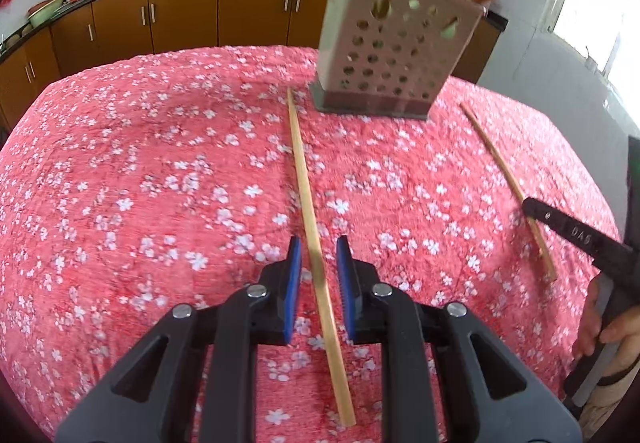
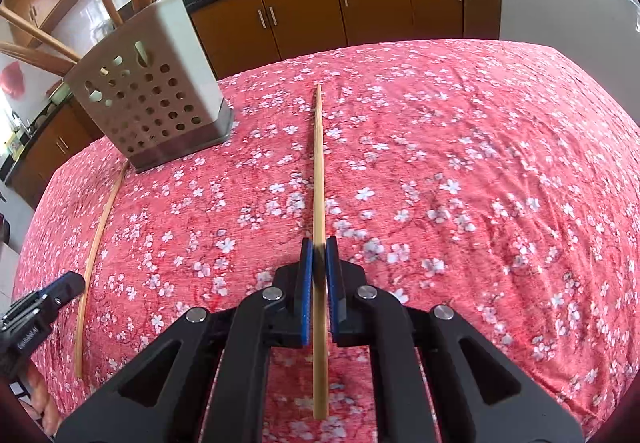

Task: Organize utensils
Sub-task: 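Lower both open tools onto the last chopsticks and close them, then hold the grasped chopsticks on the cloth with both tools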

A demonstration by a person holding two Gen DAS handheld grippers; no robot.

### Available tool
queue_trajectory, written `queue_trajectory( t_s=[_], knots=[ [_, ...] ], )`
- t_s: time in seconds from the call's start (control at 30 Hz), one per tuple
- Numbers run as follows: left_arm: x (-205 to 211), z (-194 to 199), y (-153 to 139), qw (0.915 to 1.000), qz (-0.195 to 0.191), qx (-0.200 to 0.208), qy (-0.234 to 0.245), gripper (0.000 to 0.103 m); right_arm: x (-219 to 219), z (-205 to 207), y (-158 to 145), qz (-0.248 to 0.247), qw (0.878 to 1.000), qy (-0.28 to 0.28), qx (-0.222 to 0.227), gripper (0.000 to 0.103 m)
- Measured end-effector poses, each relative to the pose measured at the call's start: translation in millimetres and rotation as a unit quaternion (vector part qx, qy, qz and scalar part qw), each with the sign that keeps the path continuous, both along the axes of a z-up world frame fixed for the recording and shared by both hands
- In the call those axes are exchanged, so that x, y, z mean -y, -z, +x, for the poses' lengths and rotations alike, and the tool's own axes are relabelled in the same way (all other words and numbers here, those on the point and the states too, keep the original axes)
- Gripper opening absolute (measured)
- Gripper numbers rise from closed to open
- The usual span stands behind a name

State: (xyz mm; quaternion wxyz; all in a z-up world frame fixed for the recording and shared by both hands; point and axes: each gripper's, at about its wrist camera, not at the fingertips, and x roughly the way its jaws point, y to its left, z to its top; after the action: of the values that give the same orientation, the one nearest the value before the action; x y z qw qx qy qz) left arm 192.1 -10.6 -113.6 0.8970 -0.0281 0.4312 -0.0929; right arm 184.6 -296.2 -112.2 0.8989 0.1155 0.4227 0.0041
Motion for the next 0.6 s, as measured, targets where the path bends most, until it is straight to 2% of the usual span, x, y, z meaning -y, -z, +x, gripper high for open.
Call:
queue_trajectory(
  t_s=[0.07, 0.17, 0.37, 0.6],
  knots=[
    [4, 0, 3, 0.9998, 0.018, 0.004, -0.003, 0.010, -1, -1, 0, -0.002, 1.000, -0.002, 0.001, 0.008],
    [1, 7, 3, 0.9993, 0.033, 0.006, -0.016, 0.008, -6, 2, 0, -0.006, 1.000, -0.010, 0.002, 0.008],
    [-42, 33, 1, 0.9956, 0.042, 0.004, -0.084, 0.008, -16, 9, 1, -0.032, 0.999, -0.027, 0.005, 0.008],
    [-72, 40, -1, 0.9940, 0.035, 0.012, -0.103, 0.009, -22, 20, 3, -0.053, 0.998, -0.029, 0.005, 0.008]
  ],
)
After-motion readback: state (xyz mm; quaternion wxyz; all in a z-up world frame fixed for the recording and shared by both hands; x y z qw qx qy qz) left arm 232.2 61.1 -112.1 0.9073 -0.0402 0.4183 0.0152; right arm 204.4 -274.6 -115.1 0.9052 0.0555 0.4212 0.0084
